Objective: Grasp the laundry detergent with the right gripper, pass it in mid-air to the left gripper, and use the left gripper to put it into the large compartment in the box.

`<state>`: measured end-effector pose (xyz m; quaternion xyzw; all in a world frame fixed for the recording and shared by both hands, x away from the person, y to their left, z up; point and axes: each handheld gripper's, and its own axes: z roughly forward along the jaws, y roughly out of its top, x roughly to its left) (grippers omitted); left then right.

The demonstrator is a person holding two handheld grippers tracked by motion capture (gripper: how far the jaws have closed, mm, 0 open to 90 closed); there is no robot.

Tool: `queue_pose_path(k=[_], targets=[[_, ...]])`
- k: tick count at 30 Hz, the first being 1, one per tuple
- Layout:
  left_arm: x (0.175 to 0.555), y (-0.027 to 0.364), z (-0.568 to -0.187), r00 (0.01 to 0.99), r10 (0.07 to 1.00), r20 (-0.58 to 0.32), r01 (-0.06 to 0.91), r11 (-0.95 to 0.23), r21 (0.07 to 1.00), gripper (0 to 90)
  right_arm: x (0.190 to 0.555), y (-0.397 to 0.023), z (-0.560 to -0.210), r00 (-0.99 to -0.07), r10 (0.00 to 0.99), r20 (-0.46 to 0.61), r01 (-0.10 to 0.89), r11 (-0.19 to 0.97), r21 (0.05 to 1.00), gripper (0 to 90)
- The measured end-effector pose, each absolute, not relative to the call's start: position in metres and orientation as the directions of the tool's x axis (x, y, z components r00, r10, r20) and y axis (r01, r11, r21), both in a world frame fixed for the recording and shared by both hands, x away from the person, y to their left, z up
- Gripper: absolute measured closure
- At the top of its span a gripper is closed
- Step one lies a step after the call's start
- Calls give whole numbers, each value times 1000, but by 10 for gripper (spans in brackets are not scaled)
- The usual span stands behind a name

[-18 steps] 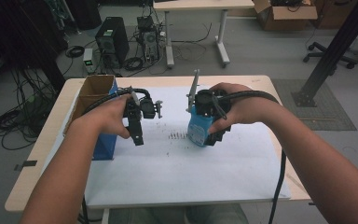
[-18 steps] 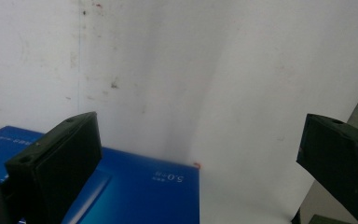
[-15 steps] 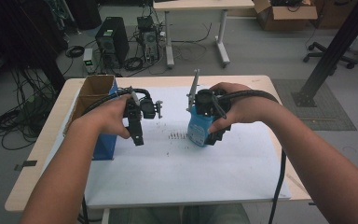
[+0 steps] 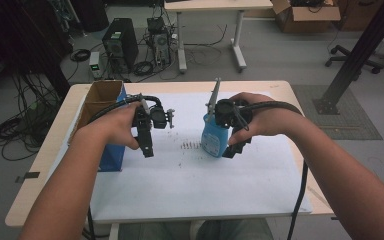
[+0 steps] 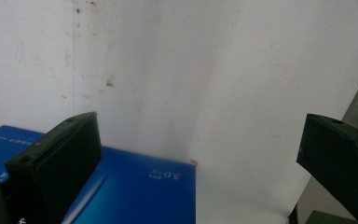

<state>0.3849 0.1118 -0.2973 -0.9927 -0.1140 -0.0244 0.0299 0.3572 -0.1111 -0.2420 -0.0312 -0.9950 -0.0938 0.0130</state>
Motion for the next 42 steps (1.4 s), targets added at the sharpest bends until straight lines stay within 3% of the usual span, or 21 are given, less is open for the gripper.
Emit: queue_pose_path(k=[42], targets=[[378,115,-294,975,212,61,214,-976,-46,2,362,-148,-262,-984,173,35,177,964,200,48]])
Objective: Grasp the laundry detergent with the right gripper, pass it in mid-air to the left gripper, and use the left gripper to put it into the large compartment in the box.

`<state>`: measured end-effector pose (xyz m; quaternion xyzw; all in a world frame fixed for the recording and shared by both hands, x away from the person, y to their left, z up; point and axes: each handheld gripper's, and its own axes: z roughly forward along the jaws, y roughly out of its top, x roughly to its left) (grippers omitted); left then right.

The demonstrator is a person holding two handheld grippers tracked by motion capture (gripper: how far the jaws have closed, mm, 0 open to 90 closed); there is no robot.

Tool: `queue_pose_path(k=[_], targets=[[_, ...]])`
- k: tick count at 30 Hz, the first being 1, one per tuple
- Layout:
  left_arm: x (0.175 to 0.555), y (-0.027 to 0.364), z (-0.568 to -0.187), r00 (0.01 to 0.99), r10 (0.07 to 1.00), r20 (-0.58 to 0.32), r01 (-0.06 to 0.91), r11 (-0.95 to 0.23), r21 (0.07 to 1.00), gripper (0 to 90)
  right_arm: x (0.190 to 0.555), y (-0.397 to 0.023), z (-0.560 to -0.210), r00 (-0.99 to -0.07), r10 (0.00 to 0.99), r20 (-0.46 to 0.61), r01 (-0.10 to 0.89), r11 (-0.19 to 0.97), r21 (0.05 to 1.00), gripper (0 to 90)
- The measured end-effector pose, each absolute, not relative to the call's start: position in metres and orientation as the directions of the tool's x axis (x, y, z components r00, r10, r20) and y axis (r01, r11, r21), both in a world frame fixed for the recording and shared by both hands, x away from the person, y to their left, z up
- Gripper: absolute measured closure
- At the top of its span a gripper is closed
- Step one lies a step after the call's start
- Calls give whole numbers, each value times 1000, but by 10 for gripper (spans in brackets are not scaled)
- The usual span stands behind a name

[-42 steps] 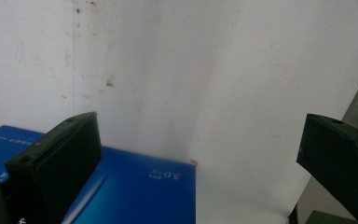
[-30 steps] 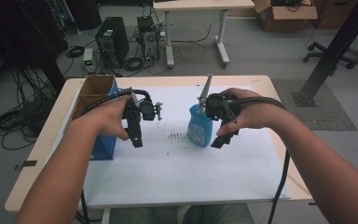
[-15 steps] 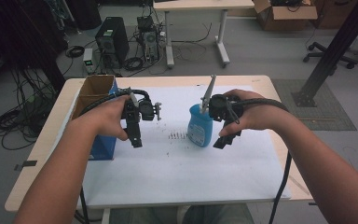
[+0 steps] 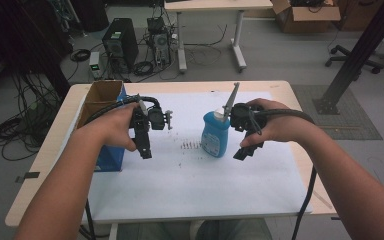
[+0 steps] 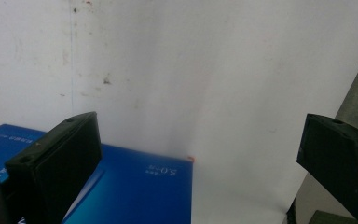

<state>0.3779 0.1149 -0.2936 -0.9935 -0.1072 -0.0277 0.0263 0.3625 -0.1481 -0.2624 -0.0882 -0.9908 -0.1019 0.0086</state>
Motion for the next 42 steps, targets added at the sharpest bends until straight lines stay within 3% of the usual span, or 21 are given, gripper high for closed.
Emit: queue_pose_path(k=[21,42], targets=[[377,115,-294,977,207,57,210,-976,-53,2,376,-179,-304,-948,310,74,318,899,300,54],[375,118,-295,976,213,54,215,-976,-46,2,384,-192,-332,-922,380,75,377,836,398,55]])
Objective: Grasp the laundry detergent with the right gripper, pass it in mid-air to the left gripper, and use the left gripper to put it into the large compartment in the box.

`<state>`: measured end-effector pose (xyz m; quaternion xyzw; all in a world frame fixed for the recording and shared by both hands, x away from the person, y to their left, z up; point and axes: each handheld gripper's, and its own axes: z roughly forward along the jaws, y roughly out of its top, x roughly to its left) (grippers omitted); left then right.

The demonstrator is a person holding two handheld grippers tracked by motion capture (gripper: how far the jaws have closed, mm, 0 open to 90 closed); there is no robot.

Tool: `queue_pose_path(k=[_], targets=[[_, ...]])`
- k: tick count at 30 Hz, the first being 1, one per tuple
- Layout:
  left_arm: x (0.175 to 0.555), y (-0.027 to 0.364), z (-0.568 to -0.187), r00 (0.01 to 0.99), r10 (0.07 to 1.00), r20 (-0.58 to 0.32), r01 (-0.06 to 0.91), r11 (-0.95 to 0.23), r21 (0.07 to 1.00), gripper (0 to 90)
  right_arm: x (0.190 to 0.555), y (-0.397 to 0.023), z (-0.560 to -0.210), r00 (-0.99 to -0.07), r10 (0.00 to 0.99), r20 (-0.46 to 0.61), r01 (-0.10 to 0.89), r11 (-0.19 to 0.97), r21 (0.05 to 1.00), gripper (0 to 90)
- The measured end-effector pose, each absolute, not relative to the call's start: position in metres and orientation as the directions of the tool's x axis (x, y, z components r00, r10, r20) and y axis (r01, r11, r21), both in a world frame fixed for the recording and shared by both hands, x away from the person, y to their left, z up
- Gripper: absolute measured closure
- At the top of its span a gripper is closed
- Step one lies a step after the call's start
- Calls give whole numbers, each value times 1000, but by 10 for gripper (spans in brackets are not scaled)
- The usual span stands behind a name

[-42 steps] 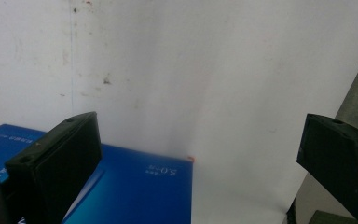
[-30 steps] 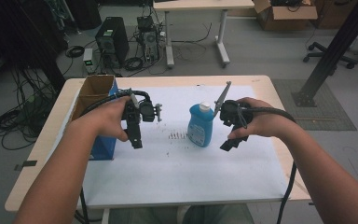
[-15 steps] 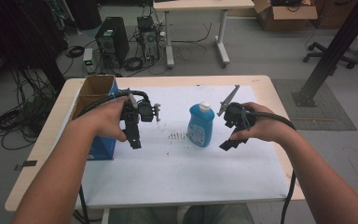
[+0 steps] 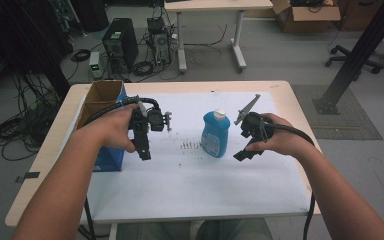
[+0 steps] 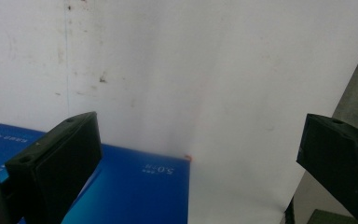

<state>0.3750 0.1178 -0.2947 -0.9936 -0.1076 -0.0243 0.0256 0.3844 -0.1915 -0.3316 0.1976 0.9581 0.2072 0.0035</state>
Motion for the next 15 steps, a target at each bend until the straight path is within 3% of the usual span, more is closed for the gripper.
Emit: queue_pose_path(k=[15], targets=[[375,117,-297,977,208,51,210,-976,-50,2,389,-191,-350,-899,426,105,423,780,461,52]])
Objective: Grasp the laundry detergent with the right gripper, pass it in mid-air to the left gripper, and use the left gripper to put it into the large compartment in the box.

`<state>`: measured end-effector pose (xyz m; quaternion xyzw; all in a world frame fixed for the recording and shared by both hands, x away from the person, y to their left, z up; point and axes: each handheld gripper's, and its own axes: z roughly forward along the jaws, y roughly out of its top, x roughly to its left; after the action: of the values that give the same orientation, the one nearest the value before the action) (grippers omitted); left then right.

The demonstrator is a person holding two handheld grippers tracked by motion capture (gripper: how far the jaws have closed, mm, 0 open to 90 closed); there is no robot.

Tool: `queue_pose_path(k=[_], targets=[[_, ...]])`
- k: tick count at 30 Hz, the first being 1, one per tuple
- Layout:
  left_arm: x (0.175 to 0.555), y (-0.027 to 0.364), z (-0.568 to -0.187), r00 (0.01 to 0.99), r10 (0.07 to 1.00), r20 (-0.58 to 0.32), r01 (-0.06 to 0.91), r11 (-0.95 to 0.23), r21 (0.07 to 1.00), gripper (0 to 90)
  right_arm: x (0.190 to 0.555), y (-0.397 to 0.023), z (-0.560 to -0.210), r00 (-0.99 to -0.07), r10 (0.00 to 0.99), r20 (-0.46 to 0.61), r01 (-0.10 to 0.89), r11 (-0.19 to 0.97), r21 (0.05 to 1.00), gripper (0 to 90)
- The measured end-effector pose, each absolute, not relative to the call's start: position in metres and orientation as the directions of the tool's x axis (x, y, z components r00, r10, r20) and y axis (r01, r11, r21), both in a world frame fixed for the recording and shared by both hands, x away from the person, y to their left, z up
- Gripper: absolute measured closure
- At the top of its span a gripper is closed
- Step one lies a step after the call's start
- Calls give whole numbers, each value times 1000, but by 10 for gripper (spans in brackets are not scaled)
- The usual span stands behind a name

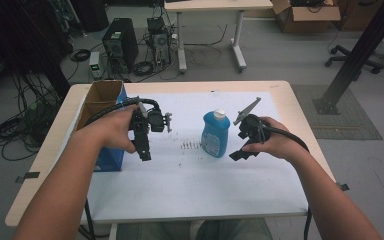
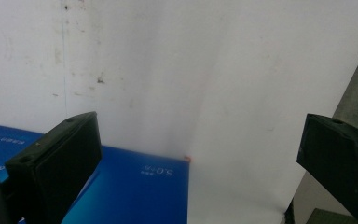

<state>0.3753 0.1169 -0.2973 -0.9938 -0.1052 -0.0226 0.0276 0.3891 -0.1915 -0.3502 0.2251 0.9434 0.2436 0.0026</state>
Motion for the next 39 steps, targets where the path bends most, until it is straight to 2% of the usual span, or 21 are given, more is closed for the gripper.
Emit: queue_pose_path(k=[28,39], targets=[[369,115,-298,981,189,49,191,-980,-53,2,395,-195,-376,-854,504,131,479,662,577,47],[369,115,-299,981,188,46,190,-980,-54,2,394,-194,-383,-849,510,134,482,645,593,48]])
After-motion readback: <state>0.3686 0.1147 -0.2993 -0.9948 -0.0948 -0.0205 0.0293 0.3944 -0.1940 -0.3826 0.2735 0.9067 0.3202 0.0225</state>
